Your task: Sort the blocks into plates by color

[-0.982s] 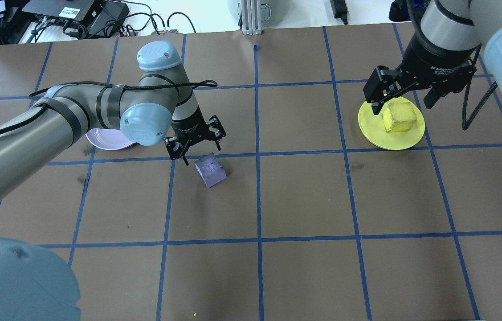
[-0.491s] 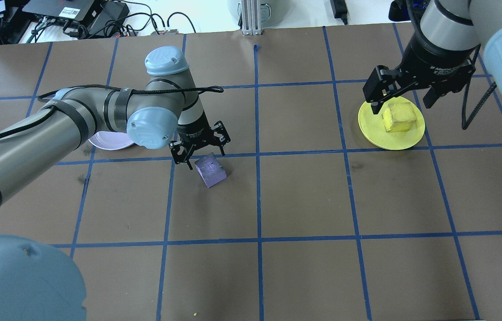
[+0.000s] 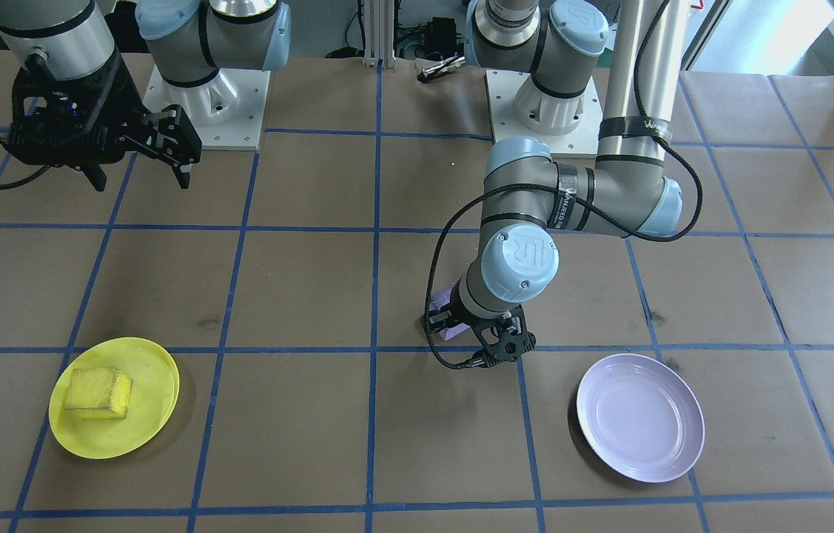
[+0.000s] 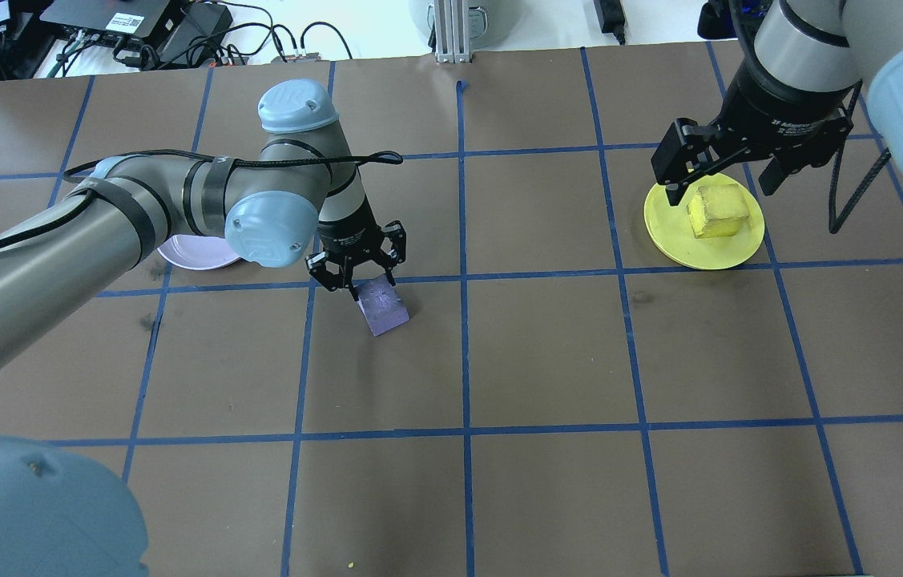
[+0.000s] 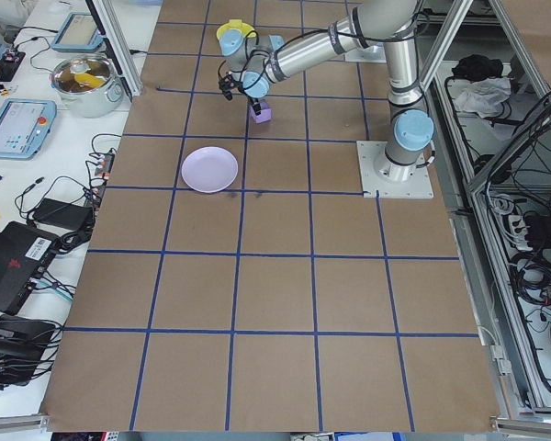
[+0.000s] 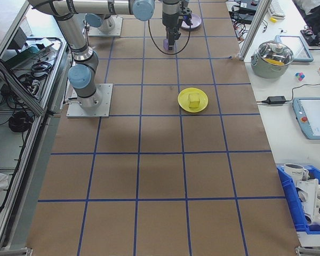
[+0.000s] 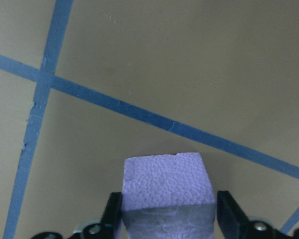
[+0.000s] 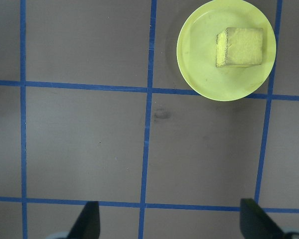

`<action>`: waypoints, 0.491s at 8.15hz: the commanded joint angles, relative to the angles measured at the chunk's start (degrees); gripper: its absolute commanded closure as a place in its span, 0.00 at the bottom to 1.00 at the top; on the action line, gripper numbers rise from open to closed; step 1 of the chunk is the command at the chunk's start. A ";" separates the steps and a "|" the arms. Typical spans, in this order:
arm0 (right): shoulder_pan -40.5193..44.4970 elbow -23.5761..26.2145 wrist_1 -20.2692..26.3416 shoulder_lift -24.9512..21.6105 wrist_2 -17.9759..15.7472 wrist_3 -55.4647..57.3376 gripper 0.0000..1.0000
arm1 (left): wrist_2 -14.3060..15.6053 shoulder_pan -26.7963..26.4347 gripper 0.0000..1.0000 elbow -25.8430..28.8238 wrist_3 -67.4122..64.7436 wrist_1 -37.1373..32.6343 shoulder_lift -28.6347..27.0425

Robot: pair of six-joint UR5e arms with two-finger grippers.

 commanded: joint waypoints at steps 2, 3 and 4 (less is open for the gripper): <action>0.00 -0.04 -0.08 -0.07 -0.38 0.08 0.00 | 0.14 0.66 1.00 0.72 3.04 -0.03 0.45; 0.00 -0.04 -0.08 -0.07 -0.12 0.16 0.00 | 0.58 0.75 1.00 0.81 4.35 -1.51 0.45; 0.00 -0.04 -0.08 -0.07 -0.38 0.07 0.00 | 0.93 1.70 1.00 1.25 7.93 -5.27 0.71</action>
